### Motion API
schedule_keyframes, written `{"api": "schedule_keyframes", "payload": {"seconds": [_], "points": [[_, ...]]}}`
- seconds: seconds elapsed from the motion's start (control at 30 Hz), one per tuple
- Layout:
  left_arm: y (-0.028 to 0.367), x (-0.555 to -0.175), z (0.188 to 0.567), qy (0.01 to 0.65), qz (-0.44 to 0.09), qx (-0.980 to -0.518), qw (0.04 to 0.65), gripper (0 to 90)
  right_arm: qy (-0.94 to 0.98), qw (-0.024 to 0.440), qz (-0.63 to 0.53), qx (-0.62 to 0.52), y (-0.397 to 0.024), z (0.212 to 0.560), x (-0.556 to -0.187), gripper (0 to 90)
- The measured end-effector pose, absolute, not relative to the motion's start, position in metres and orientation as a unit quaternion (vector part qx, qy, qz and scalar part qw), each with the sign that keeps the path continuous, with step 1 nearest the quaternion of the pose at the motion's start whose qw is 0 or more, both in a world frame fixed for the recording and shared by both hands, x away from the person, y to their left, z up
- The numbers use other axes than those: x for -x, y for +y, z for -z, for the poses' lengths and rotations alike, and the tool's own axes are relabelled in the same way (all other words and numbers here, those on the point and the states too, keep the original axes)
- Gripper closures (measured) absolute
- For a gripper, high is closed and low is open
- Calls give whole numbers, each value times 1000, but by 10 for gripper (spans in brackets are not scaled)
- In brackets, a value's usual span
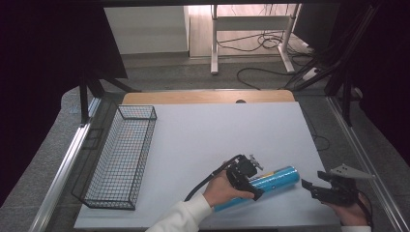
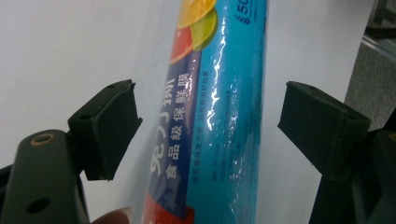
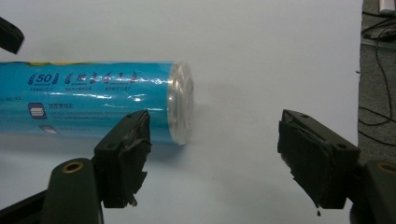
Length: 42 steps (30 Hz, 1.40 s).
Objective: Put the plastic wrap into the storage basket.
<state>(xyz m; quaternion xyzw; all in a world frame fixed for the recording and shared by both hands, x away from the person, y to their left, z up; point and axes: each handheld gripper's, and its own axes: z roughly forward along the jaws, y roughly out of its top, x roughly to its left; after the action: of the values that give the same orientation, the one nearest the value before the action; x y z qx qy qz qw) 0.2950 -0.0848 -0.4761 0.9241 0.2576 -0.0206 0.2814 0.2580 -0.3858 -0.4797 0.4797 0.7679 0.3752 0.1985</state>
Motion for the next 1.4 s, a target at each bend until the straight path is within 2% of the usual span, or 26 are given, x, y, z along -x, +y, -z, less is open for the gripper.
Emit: {"api": "schedule_keyframes", "payload": {"seconds": [0.2, 0.4, 0.6, 1.4], "points": [[-91, -298, 484, 249, 23, -935, 251, 192, 768, 198, -374, -481, -386, 481, -259, 258], [-99, -303, 491, 248, 40, -942, 221, 228, 768, 198, -372, -482, -386, 482, -259, 258], [-109, -302, 495, 241, 34, -950, 196, 274, 768, 198, -370, -485, -387, 482, -259, 258], [-104, -312, 490, 230, 59, -953, 188, 310, 764, 205, -368, -490, -391, 483, -260, 258]]}}
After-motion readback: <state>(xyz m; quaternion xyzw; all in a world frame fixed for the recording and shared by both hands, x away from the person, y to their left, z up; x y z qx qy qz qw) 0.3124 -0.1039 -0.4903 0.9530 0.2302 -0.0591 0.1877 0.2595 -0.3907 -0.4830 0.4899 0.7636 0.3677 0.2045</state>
